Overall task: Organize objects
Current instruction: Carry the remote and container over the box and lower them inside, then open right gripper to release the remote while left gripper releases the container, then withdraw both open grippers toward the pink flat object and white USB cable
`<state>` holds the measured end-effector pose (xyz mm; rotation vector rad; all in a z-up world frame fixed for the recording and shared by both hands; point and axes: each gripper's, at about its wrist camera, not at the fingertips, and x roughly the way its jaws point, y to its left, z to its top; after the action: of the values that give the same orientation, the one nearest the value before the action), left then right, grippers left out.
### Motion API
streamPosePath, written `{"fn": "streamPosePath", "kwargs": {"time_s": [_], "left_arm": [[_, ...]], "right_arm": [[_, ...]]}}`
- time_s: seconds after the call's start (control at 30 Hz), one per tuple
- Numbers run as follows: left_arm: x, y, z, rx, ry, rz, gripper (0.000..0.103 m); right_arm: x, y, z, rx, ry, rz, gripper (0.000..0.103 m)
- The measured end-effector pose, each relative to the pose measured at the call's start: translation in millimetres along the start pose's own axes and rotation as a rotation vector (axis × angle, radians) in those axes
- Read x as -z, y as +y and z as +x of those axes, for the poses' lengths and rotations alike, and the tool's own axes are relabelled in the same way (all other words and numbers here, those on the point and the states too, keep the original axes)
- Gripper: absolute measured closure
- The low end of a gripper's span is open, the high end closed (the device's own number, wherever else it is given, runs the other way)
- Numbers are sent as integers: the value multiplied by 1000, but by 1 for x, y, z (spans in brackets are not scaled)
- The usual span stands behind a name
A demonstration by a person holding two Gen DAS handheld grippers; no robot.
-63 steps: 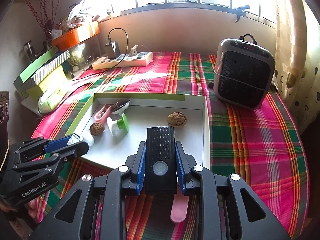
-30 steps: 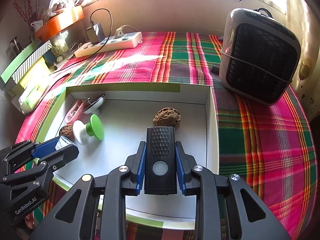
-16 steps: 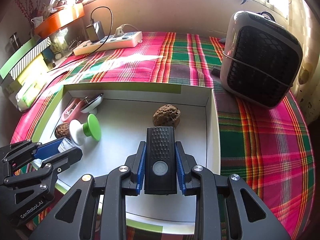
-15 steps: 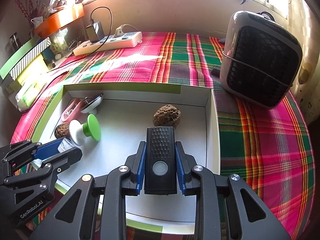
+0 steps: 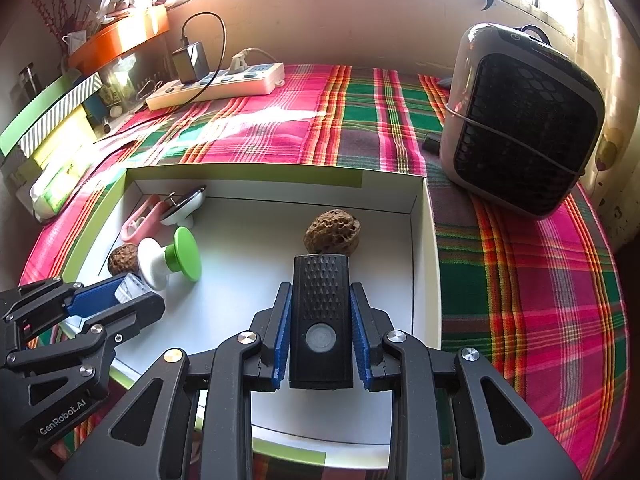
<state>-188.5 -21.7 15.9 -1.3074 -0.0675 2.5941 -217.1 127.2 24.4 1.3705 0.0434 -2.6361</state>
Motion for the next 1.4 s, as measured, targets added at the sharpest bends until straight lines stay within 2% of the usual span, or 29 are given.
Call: {"fn": "streamPosePath", "kwargs": {"time_s": [0.33, 0.53, 0.67, 0.7, 0.87, 1.4], "left_arm": [[0, 1, 1, -2, 4, -1, 77], [2, -1, -1, -17, 6, 8, 72], [3, -1, -5, -24, 1, 8, 70], [3, -2, -6, -28, -1, 9, 70], [6, -3, -12, -36, -9, 7, 66], [15, -7, -34, -57, -46, 7, 66]], "right_arm": [[1, 2, 0, 16, 11, 0, 75], [3, 3, -1, 19, 12, 1, 74], [6, 4, -5, 12, 4, -1, 60], [6, 4, -7, 12, 0, -1, 59], [8, 6, -14, 14, -13, 4, 59], [18, 14, -38, 8, -64, 0, 59]]}}
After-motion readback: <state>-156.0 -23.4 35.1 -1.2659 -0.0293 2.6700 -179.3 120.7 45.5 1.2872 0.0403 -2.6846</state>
